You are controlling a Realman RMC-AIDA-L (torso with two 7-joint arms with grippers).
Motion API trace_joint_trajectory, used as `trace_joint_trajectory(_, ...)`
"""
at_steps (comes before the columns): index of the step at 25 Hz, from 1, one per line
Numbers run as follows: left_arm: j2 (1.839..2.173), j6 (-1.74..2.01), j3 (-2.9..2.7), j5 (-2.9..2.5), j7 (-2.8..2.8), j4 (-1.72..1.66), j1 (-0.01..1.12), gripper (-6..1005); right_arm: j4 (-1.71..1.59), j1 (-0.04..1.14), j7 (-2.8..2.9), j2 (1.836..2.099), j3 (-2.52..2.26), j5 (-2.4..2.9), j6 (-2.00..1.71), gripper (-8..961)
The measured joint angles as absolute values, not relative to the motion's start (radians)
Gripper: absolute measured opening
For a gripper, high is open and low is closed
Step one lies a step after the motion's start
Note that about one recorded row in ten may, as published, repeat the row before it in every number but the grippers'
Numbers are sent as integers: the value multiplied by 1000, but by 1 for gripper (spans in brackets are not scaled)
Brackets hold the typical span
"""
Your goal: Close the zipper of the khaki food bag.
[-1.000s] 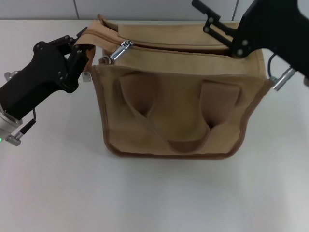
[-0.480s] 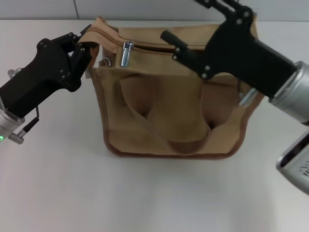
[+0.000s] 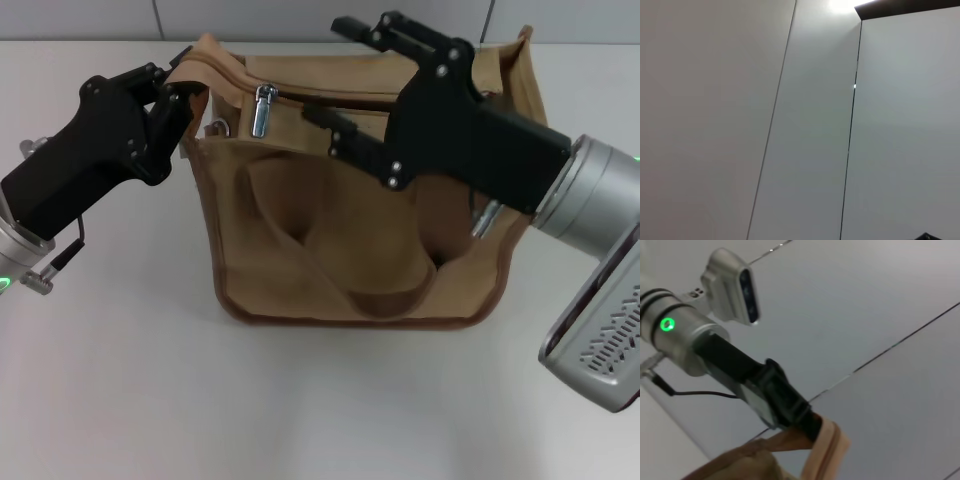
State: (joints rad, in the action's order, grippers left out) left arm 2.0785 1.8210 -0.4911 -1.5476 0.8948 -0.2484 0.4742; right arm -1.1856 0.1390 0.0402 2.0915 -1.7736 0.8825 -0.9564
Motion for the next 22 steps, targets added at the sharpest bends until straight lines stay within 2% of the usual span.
trace_joint_trajectory(22, 2080, 1810, -494, -1548, 894, -224, 526, 26, -1307, 160, -15, 2089, -1804, 1108, -825, 656)
